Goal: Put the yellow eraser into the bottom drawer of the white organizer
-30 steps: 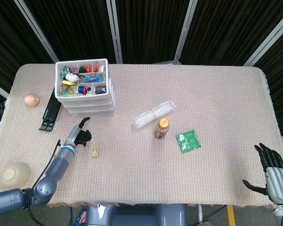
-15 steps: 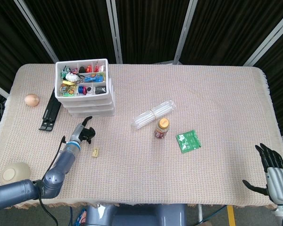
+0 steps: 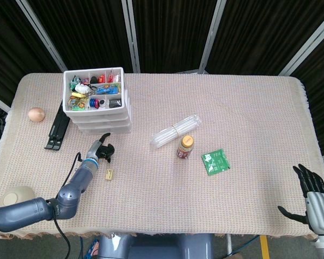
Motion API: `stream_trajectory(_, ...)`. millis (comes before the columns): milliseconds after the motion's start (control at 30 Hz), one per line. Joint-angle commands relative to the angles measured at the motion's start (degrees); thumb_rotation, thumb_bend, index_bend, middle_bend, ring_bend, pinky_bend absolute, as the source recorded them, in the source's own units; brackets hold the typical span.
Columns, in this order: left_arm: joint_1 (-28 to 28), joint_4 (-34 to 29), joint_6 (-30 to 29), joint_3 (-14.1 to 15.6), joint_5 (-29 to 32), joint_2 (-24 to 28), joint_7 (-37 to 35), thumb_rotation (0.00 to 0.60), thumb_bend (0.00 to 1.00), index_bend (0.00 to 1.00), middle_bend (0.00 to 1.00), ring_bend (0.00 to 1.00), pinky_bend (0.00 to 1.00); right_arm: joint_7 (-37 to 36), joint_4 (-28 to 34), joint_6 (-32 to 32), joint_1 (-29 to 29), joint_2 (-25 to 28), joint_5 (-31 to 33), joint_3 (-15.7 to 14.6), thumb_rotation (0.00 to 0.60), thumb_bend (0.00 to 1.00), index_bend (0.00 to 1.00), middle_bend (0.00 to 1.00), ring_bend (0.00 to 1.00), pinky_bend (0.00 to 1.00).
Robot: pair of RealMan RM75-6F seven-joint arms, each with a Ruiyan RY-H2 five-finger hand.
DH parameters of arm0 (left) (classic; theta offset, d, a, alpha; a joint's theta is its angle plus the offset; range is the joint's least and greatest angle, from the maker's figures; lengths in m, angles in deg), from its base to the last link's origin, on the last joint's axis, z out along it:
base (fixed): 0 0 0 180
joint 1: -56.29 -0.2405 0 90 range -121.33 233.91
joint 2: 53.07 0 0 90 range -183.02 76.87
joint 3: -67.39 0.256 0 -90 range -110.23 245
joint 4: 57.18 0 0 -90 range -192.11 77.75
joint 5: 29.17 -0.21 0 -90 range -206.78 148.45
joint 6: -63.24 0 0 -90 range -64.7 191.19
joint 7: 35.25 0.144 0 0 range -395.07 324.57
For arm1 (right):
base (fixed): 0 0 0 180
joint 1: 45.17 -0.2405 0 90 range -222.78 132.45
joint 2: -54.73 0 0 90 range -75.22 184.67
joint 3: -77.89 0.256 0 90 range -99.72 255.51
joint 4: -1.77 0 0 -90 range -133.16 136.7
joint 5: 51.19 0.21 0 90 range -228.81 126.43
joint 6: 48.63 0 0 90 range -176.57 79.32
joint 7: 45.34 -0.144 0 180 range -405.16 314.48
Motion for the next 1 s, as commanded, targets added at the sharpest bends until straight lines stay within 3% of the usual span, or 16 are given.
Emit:
stream_trajectory(33, 0.9, 1.9, 0.8, -0.2, 1.5, -0.9, 0.0, 0.6, 0.84, 0.0, 0.92, 0.88, 0.72, -0.1, 0.0, 0.0, 0.0, 0.0, 0.1, 0.0, 0.6, 0.04, 0.01, 0.0, 0.0, 0.0)
stream_trajectory(467, 2.2, 7.2, 3.0, -0.6, 0.4, -4.1, -0.5, 0.6, 0.84, 0.0, 0.92, 0.88, 0.72, -0.2, 0.1, -0.3, 0.3, 0.1, 0.2, 0.1, 0.6, 0.04, 0.01, 0.0, 0.0, 0.0)
stream_trajectory(767, 1.4, 8.1, 3.1, -1.8, -3.9, -5.3, -2.9, 0.6, 0.84, 0.0, 0.92, 0.88, 0.72, 0.0, 0.2, -0.3, 0.4, 0.1, 0.3, 0.1, 0.6, 0.04, 0.01, 0.0, 0.0, 0.0)
stream_trajectory(1000, 1.2, 8.7, 4.1, -1.6, -3.8, -5.5, -3.7, 0.6, 0.84, 0.02, 0.92, 0.88, 0.72, 0.3, 0.4, -0.2, 0.3, -0.1, 0.2, 0.1, 0.6, 0.03, 0.01, 0.0, 0.0, 0.0)
